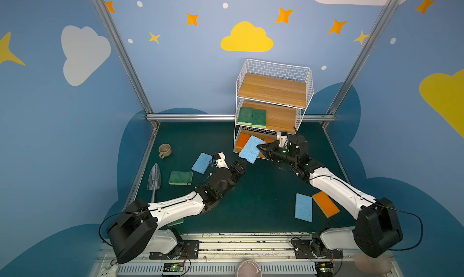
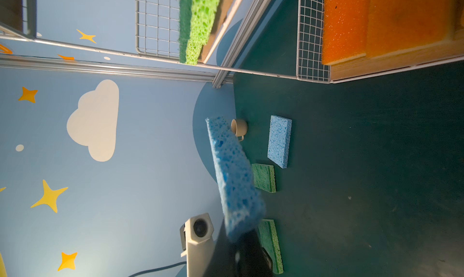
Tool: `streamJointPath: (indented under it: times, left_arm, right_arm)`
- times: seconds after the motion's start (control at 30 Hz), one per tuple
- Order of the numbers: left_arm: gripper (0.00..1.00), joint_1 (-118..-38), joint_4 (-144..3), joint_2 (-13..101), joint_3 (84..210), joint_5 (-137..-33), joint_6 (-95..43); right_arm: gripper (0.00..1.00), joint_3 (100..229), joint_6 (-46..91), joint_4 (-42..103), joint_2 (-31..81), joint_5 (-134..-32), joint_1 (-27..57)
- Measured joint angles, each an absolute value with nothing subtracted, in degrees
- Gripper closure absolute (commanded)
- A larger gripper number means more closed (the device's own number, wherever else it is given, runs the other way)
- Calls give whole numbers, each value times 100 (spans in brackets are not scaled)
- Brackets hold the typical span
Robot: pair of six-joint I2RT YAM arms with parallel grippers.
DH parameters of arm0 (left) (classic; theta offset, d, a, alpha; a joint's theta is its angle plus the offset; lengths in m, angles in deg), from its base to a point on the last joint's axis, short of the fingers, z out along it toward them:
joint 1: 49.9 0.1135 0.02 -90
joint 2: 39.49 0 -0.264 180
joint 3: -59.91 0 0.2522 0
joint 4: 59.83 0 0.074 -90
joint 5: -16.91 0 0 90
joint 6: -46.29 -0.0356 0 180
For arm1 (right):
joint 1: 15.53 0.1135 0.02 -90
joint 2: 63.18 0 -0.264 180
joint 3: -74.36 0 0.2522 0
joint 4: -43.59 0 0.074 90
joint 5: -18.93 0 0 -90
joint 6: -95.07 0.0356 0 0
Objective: Arrange cleaning sponges on a shelf
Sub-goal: Pick up the cleaning sponge from the center of the table.
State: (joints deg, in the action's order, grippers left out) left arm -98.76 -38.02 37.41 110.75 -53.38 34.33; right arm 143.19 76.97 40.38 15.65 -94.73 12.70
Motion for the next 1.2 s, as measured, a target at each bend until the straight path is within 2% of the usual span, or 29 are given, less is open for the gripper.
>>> streamJointPath:
  times: [0.27,0.5,0.6,0.87,0.93,1.07,1.13,1.2]
  left_arm:
    - [63,-9791,-3704,3739,11130,-5334,3414]
    - [67,-9725,-3618,3776,11139,-5371,3473]
    - [73,-9699,-3570,3853,11152,-5424,3503]
    - [97,-9631,-3474,4069,11252,-5594,3580]
    - [97,-9622,-3457,4078,11257,-5638,3595]
    - [97,-9600,-3476,4043,11257,-5688,3599]
    - [97,-9587,-3559,3914,11257,-5697,3573]
    - [97,-9579,-3745,3641,11259,-5692,3523]
  right_arm:
    - [100,14319,7701,4062,1565,-9583,1270]
    - [100,14319,7712,4119,1567,-9626,1270]
    - [100,14319,7712,4127,1584,-9657,1270]
    - [100,14319,7710,4165,1648,-9677,1239]
    - [88,14319,7706,4169,1659,-9681,1231]
    - [53,14319,7649,4197,1663,-9753,1194]
    - [43,14321,7616,4184,1663,-9808,1187]
    - [38,14323,7513,4121,1659,-9851,1165]
